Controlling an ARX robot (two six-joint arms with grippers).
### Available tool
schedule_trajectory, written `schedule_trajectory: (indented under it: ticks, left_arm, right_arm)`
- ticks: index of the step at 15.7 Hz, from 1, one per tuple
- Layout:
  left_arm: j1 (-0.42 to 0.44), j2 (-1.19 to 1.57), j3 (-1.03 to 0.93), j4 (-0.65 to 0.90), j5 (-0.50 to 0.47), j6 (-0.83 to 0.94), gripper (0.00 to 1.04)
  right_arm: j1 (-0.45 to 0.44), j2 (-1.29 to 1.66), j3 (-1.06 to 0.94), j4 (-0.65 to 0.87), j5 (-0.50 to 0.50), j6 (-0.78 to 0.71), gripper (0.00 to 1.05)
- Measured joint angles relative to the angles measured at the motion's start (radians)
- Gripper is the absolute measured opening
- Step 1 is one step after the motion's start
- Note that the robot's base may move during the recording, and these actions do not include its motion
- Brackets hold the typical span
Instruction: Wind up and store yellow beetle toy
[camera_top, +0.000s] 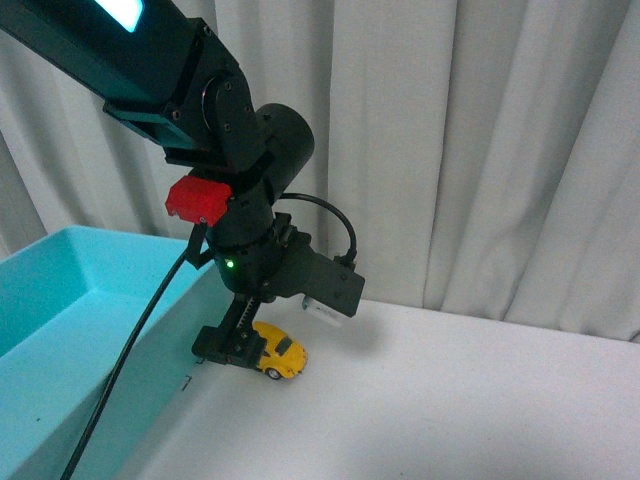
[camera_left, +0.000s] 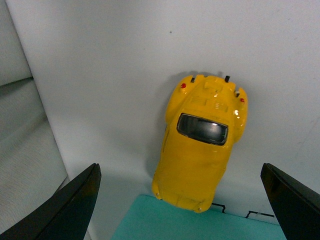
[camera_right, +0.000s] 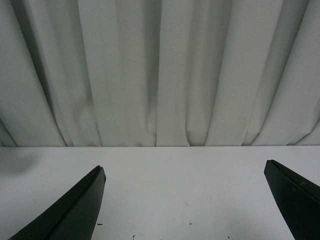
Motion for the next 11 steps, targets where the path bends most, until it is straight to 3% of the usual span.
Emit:
schedule_trajectory:
  ticks: [10,11]
  left_arm:
    - [0.014,0.048,-0.007,0.034,0.035,0.087,0.98]
    - [0.014,0.052,-0.007,0.032,0.033,0.084,0.89]
  right_arm:
    - [0.0,0.0,0.0,0.0,0.0,0.0,0.98]
    - [0.0,0.0,0.0,0.0,0.0,0.0,0.98]
